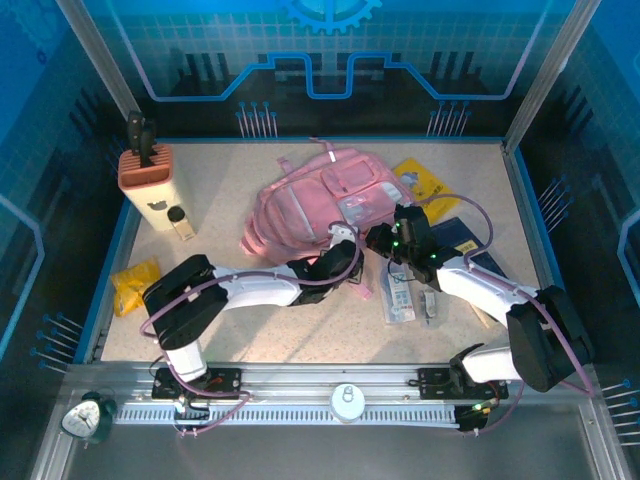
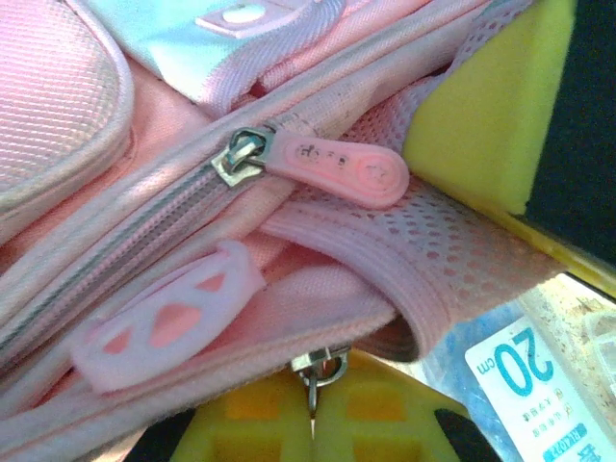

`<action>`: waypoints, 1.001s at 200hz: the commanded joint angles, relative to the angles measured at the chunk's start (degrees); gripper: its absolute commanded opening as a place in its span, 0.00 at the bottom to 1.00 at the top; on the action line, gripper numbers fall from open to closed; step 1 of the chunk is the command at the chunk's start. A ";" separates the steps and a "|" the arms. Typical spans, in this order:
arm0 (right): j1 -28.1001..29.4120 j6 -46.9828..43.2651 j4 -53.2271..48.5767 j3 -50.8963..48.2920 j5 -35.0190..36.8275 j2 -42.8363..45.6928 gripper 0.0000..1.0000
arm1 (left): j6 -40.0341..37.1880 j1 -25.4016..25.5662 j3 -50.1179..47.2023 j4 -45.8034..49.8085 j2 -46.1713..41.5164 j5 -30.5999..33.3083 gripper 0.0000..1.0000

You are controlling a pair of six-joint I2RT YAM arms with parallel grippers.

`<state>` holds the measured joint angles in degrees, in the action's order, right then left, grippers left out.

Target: Pack the student bag

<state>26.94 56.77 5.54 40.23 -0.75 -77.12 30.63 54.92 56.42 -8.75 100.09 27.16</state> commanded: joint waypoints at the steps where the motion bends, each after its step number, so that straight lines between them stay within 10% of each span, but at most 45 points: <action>1: -0.59 -1.99 -0.15 2.60 -2.62 1.92 0.00 | 2.40 -0.90 -2.60 2.49 -4.24 1.09 0.00; 154: -10.68 -9.33 -7.60 15.70 -7.23 -6.33 0.00 | 2.04 -7.58 -10.25 23.84 -17.01 0.96 0.00; 200: -13.03 -13.20 -11.22 27.55 -9.55 -18.26 0.00 | 11.19 -6.08 -4.88 24.57 -13.61 -10.95 0.00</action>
<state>15.70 47.68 -6.57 60.49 -11.44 -90.56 34.72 47.75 47.62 9.96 84.16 23.14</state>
